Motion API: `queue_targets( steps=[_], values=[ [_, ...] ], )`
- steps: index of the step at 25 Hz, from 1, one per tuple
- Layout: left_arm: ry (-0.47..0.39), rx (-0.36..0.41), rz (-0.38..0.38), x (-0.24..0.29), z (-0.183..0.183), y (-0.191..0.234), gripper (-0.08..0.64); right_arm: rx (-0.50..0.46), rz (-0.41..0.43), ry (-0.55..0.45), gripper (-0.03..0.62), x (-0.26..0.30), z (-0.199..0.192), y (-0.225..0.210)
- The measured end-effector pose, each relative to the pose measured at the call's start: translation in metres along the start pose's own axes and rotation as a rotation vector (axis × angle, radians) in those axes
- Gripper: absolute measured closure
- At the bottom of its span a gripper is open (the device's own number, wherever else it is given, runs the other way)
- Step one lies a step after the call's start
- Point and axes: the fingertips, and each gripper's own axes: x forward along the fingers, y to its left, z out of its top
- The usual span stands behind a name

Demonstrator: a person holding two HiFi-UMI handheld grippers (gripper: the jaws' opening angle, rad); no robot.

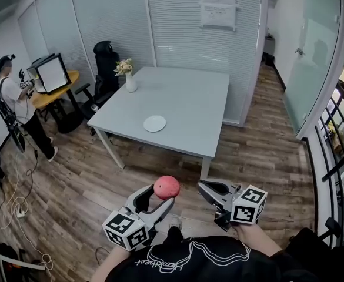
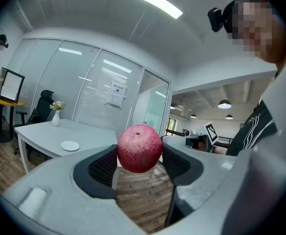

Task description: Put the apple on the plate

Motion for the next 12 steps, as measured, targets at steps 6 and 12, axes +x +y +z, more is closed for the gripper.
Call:
queue_targets(
  steps=[6, 12],
  values=[
    [0.003, -0.018, -0.008, 0.028, 0.015, 0.053, 0.264, 0.031, -0.014, 0.009, 0.583, 0.044, 0.016, -0.038],
    [0.011, -0.02, -0.032, 0.075, 0.034, 0.116, 0.264, 0.058, -0.047, 0.015, 0.583, 0.092, 0.032, -0.095]
  ],
)
